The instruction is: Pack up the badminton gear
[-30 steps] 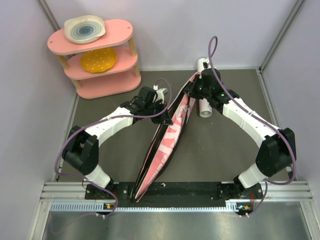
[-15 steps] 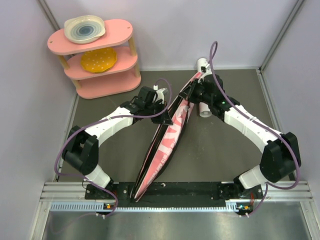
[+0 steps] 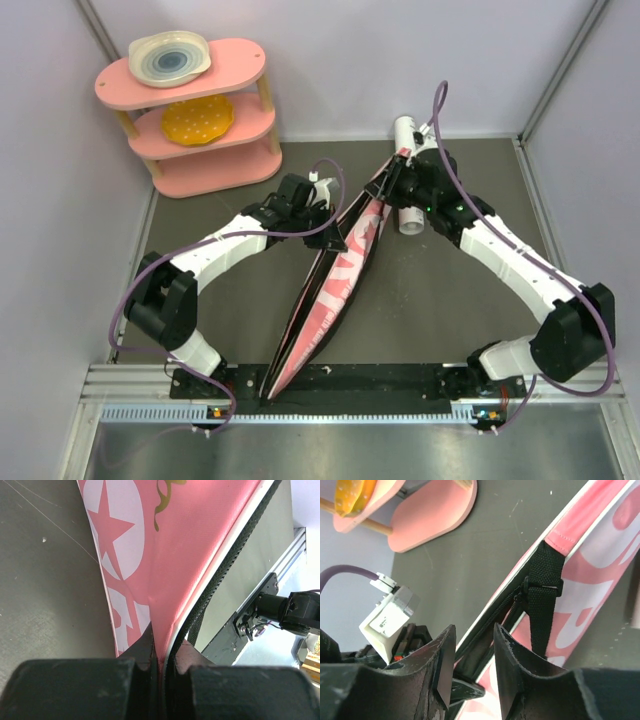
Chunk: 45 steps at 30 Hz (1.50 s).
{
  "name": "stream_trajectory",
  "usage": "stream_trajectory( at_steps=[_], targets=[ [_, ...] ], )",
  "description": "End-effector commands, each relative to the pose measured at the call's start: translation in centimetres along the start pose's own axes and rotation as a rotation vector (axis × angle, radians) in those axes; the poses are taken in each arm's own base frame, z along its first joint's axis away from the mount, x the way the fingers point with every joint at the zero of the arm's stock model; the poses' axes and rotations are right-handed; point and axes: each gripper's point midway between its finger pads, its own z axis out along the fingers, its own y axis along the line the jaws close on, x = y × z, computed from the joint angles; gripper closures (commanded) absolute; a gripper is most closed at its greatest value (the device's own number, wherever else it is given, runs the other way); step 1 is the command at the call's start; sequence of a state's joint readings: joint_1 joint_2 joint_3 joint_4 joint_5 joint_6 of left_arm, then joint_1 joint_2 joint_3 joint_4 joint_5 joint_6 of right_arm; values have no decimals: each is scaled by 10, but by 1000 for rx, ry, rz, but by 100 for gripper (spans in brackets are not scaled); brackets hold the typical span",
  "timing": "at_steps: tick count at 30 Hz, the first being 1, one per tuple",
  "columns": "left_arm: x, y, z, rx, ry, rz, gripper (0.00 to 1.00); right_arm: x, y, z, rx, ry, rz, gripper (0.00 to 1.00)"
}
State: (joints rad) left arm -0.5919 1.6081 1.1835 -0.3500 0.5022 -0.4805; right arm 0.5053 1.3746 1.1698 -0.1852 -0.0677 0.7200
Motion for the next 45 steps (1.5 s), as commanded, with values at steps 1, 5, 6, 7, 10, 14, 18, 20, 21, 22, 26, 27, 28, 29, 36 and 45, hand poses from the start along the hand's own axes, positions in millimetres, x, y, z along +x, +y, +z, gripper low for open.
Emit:
stream_trajectory(
  at_steps=[1,5,6,7,10,14,18,20,21,22,26,27,28,29,36,45],
  targets=[
    [-10,-24,-13,74,-39,38,100,-31,7,-13,23,-58,-171,65],
    [-10,-25,-13,77,-37,36,100,-29,9,-13,9,-20,-239,76],
    [-10,-24,-13,76,-36,35,100,-24,12,-10,-6,1,-219,76],
    [-10,-24,-12,76,-36,35,100,-21,15,-8,-21,9,-209,76],
    [-10,-24,-12,76,-36,35,100,-3,14,0,-9,37,-206,72],
    [-9,-24,-12,77,-34,36,100,2,5,7,16,42,-191,71],
    [-10,-24,-12,75,-35,38,100,7,-14,6,99,38,-190,65],
    [-11,-25,-13,77,-37,39,100,8,-24,6,137,33,-192,62],
    [-10,-24,-12,77,-34,38,100,12,-28,6,147,43,-196,59],
    [-10,-24,-12,78,-34,39,100,12,-30,7,153,42,-196,59],
    [-10,-24,-12,75,-35,39,100,5,-33,6,177,23,-191,57],
    [-10,-24,-13,74,-36,41,100,4,-34,6,182,20,-193,57],
    [-10,-24,-13,73,-38,43,100,3,-34,6,190,20,-196,56],
    [-10,-24,-13,76,-38,44,100,-1,-36,5,205,8,-199,55],
    [-10,-25,-13,79,-36,41,100,-18,-40,5,230,-23,-207,52],
    [-9,-25,-12,83,-31,37,100,-33,-24,14,168,-37,-262,52]
  ],
)
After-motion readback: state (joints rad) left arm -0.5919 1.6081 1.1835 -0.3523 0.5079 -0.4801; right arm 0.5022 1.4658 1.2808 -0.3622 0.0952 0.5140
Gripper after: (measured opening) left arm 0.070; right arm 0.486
